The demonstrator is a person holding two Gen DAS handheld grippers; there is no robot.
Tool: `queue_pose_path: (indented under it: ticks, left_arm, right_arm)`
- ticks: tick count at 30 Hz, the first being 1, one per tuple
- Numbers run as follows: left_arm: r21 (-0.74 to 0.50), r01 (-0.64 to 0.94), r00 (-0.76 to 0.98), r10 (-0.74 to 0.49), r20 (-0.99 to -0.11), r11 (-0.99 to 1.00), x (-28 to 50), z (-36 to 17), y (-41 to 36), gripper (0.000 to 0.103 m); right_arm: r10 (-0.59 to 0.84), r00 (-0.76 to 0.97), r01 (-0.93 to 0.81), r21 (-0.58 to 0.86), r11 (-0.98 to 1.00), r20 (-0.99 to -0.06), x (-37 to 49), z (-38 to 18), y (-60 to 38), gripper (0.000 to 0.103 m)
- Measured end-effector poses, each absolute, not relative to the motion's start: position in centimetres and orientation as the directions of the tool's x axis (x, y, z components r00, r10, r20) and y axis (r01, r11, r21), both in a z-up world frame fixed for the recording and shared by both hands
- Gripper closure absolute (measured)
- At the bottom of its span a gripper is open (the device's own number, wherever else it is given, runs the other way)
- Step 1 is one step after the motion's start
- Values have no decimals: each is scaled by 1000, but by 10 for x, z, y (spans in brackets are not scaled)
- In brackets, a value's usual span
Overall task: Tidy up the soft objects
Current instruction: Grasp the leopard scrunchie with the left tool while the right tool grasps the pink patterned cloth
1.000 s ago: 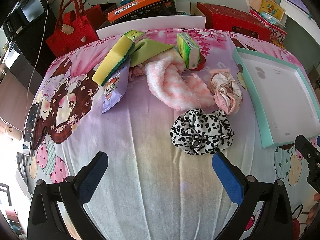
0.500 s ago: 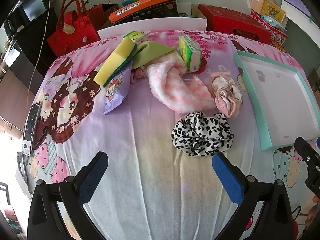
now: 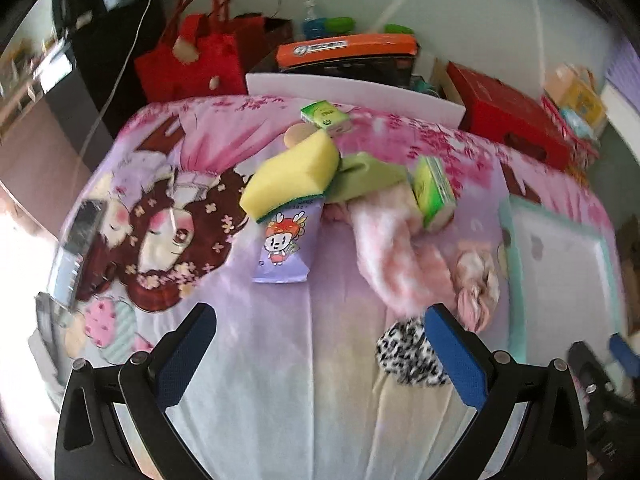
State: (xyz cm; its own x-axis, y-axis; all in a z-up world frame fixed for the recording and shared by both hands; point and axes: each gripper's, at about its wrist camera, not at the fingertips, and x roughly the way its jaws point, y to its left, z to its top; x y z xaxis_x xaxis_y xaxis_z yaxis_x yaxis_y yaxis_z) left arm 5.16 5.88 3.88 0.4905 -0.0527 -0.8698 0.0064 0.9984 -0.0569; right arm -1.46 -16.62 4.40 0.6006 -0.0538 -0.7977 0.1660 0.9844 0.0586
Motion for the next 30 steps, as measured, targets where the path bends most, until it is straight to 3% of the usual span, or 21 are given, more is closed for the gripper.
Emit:
queue_pose_path:
  ticks: [3, 7, 13, 17, 21, 24, 30]
  left_arm:
    - [-129, -19, 473, -104, -875, 992, 60, 29, 62, 0]
    - [-115, -37, 472, -84, -878, 993, 64, 17, 58, 0]
    - [-71, 78, 438, -99, -894, 994, 56, 0, 38, 0]
    - [-18, 189, 419, -97, -903, 982, 43, -3, 19, 0]
    - [-65, 233, 359, -148, -922, 970, 40, -11, 4, 0]
    - [-79, 244, 361, -166, -918, 967, 37, -12, -5, 0]
    - [-115, 257, 295, -191, -936, 960, 41, -30, -20, 21]
  right_arm:
    - [-25, 599, 138, 72, 988, -800, 3, 40, -157, 0]
    - [6, 603, 134, 108, 985, -798, 24, 39, -156, 1]
    - [124, 634, 69, 216, 974, -763, 32, 29, -156, 1]
    - [131, 635, 73, 227, 971, -761, 27, 23, -161, 1]
    - [121, 648, 106, 247, 963, -752, 21, 24, -170, 1]
    - [146, 632, 97, 264, 960, -761, 22, 20, -171, 7]
    - [169, 590, 58, 250, 967, -789, 27, 7, -160, 21]
